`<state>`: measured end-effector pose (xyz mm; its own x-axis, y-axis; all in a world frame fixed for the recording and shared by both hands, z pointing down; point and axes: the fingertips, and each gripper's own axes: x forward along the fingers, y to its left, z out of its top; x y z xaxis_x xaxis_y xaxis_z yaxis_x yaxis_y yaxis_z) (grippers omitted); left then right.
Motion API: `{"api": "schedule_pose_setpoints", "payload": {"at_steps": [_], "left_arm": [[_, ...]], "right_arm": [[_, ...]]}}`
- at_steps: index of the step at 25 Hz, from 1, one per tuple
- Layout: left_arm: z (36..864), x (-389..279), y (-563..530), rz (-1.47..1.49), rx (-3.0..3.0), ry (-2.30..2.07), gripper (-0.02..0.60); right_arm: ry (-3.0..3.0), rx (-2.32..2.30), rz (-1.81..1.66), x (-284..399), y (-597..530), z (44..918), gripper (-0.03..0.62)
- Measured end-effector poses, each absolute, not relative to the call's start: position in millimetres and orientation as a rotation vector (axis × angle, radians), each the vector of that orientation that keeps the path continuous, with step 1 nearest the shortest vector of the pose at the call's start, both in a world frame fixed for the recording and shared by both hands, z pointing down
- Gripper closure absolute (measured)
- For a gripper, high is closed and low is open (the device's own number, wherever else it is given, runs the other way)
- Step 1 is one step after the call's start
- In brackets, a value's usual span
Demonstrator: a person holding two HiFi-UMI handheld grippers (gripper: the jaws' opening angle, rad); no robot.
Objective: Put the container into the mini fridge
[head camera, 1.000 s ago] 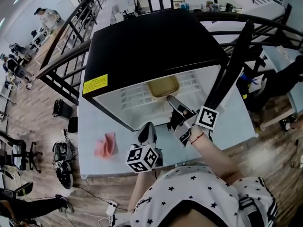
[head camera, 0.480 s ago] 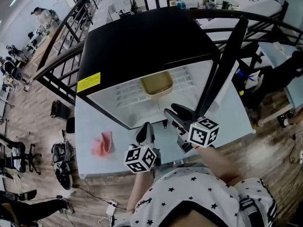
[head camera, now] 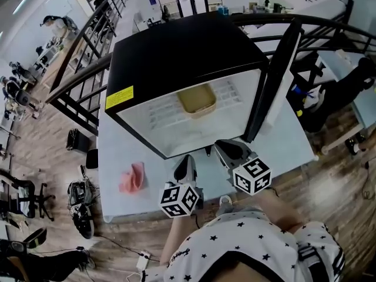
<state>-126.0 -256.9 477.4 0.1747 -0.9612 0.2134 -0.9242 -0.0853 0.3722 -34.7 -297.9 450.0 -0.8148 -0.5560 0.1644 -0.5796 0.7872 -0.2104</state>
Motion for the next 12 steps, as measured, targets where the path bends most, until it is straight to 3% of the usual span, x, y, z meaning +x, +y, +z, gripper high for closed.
{"api": "schedule_pose_setpoints", "payload": {"at_steps": [12], "left_arm": [[477, -124, -192, -0.136, 2.032, -1.781, 0.575]], "right_arm": [[-2.833, 0.886, 0.222, -35, -221, 456, 0.563]]}}
